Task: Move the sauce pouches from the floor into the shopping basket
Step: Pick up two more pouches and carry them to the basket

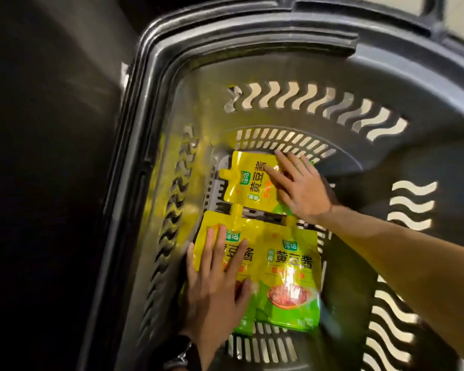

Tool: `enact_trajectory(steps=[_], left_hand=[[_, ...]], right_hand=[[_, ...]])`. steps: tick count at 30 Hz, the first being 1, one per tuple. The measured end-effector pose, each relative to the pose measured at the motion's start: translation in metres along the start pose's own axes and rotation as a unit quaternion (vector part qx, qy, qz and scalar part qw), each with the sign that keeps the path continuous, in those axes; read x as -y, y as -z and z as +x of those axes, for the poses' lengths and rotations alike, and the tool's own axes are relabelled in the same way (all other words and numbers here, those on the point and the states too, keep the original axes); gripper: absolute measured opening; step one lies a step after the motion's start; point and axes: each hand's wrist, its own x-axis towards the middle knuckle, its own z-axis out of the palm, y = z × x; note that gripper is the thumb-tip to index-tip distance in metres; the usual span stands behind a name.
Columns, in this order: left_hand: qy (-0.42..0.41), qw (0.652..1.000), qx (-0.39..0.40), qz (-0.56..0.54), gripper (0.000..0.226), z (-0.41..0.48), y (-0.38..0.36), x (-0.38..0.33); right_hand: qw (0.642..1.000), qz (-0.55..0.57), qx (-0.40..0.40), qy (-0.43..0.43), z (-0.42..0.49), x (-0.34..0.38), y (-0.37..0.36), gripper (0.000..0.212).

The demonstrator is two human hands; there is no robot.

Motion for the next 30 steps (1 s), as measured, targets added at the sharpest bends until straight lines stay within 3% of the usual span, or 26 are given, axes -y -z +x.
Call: enact_trajectory(steps=[3,9,14,17,24,30], left_hand=[[-0.009,1.000,-0.008,0.027,0.064,0.005,0.004,-0.011],[-0.036,0.998,-0.060,-0.003,0.064,0.008,-0.015,-0.010],[-0.041,0.998,-0.049,0.001,0.065,0.003,-0.022,-0.011],[-0.009,1.000,0.017,0.007,0.067,0.007,-0.003,-0.015],[0.059,0.985,0.159,0.016,0.067,-0.020,0.106,-0.045],[0.069,0.988,0.135,0.021,0.058,-0.060,0.244,-0.095]], right_hand=[[0.998,0.051,-0.009,-0.038,-0.008,0.000,-0.010,0.061],[0.996,0.042,-0.071,-0.025,-0.007,-0.001,-0.025,0.058],[0.992,-0.074,0.094,-0.044,-0.006,0.000,-0.001,0.064],[0.986,-0.017,0.140,-0.091,-0.013,0.023,0.040,0.083],[0.968,0.132,0.144,-0.160,-0.091,0.081,0.147,0.085],[0.943,0.143,0.203,-0.222,-0.169,0.109,0.277,0.075]])
